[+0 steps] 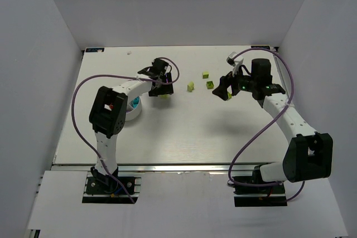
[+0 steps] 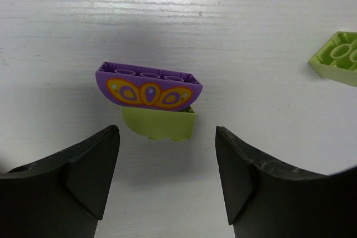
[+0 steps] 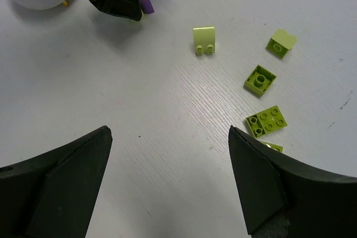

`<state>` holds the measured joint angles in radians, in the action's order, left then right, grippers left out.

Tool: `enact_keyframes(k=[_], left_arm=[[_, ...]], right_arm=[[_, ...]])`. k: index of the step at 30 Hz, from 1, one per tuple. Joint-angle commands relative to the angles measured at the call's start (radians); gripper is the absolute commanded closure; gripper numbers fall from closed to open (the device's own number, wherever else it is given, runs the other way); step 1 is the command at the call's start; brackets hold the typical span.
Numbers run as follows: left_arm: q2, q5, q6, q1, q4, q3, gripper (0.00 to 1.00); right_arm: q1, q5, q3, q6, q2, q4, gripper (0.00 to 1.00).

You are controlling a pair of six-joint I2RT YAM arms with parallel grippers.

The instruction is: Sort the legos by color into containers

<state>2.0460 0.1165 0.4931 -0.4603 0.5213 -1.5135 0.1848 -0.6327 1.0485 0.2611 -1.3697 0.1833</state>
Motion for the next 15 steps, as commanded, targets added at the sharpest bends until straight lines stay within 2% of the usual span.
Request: enact_keyframes(k=[1, 6, 15], left_arm=[[0.008, 0.046, -0.017, -0.003, -0.017, -0.04, 0.21], [0.031, 0.075, -0.041, -0.003, -0.01, -0.062, 0.22], [0.068, 0.094, -0.056, -0.003, -0.015, -0.09, 0.29]], right_arm=[[-0.004, 0.007, -0.001, -0.01, -0.003, -0.044, 0.11], [-0.004, 0.005, -0.001, -0.01, -0.009, -0.045, 0.11], [-0.004, 0.008, 0.002, -0.013, -0.015, -0.048, 0.11]])
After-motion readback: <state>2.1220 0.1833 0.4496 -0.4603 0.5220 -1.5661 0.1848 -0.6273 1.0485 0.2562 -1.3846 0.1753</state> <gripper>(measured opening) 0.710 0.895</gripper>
